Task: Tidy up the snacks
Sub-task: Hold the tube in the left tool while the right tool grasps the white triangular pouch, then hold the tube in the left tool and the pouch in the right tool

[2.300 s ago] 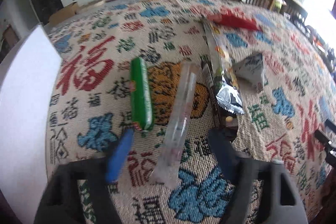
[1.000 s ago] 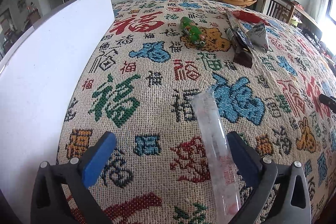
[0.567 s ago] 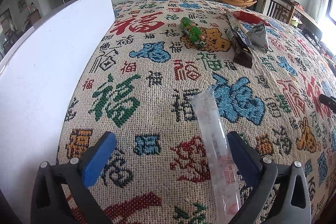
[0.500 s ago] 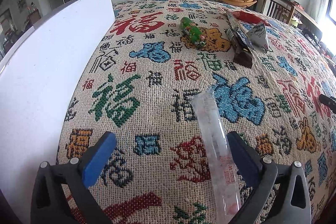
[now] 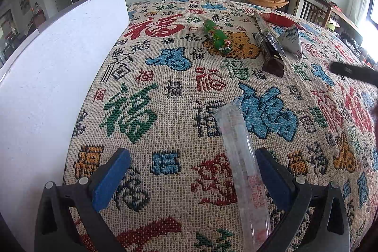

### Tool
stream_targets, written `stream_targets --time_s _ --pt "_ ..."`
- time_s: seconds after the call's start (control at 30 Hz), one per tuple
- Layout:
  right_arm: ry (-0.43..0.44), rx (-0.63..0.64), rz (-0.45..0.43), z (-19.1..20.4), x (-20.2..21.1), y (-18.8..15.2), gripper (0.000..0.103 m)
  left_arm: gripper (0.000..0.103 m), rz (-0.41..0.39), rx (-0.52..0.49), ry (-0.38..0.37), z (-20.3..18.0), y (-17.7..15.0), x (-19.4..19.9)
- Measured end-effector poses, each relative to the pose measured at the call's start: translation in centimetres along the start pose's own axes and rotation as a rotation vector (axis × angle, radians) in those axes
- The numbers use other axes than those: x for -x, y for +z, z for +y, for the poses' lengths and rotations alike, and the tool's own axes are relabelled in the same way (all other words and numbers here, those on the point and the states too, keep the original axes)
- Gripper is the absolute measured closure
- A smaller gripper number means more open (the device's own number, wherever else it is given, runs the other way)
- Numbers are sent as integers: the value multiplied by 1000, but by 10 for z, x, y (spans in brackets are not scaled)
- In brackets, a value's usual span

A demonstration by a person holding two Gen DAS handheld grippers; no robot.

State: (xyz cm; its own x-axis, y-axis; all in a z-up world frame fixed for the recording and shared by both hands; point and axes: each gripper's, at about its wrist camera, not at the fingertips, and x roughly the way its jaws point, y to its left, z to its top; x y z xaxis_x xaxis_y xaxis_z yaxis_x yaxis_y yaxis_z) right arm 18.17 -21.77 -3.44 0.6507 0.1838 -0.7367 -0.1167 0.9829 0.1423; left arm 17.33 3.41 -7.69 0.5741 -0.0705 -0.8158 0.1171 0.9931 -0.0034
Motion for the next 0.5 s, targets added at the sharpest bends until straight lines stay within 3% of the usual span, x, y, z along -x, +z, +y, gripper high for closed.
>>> stream_targets --time_s 0.07,0.2,0.23,0.27,0.3,0.37,0.5 --pt "49 77 64 20 -35 28 14 0 0 0 0 0 0 0" --pt "37 132 107 45 -86 64 17 0 0 0 0 0 0 0" --pt "23 162 115 53 -95 69 22 0 0 0 0 0 0 0" --pt "5 194 117 59 -99 70 54 0 0 1 -1 0 0 0" --pt "-23 221 108 63 -101 71 56 0 0 0 0 0 0 0" --pt "7 183 103 60 -95 70 58 0 0 0 0 0 0 0" --pt "19 160 21 57 -49 46 58 0 0 0 1 0 0 -1"
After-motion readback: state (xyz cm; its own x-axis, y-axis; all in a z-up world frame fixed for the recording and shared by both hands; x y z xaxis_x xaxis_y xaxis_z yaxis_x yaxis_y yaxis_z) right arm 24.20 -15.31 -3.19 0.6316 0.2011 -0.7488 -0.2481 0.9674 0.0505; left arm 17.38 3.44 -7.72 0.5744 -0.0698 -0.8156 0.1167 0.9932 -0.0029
